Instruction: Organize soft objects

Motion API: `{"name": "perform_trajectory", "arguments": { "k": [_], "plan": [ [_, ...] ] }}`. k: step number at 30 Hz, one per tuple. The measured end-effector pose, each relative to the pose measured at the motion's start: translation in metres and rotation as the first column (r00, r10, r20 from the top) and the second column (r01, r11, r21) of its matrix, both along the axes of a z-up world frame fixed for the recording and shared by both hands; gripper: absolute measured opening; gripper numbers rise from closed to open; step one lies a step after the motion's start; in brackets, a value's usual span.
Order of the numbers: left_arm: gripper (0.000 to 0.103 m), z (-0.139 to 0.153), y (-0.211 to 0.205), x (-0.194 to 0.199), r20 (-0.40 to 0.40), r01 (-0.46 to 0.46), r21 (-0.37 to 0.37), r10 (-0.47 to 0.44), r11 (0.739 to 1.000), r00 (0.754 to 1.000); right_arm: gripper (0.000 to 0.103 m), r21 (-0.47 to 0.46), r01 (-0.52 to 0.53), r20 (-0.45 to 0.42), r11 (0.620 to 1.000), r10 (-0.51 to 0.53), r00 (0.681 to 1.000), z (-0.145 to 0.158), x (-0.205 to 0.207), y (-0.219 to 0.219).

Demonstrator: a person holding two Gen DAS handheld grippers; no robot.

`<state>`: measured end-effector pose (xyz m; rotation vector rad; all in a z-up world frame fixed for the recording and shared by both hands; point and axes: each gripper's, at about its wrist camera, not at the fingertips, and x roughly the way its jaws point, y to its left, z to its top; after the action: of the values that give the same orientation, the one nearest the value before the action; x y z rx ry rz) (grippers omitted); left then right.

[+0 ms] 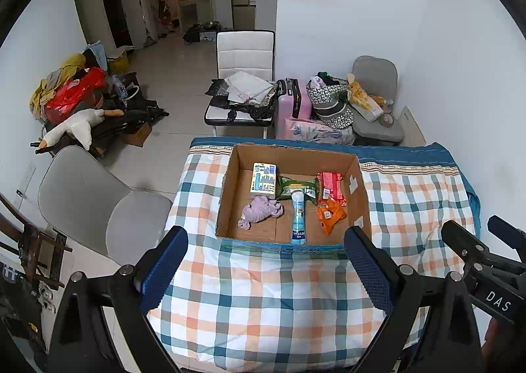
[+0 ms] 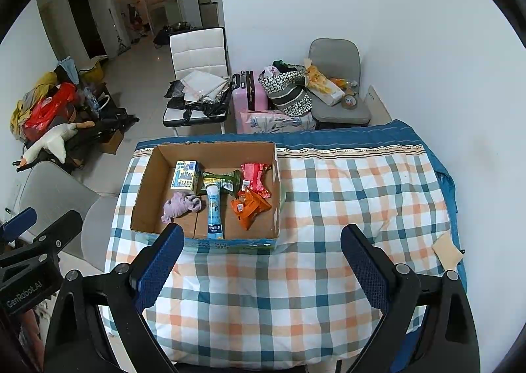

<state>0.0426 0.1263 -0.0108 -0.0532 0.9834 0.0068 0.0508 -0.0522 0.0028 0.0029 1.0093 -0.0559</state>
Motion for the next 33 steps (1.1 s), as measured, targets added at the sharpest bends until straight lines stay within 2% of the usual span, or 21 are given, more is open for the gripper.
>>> {"name": "perform_trajectory", "arguments": {
  "k": [33],
  "plan": [
    [0.097, 0.0034, -0.0026, -0.0013, 0.006, -0.008, 0.002, 0.008, 1.0, 1.0, 0.098, 0.003, 0.015, -0.003, 1.0, -0.015, 1.0, 0.0001, 0.0019, 0.0024]
  ]
}}
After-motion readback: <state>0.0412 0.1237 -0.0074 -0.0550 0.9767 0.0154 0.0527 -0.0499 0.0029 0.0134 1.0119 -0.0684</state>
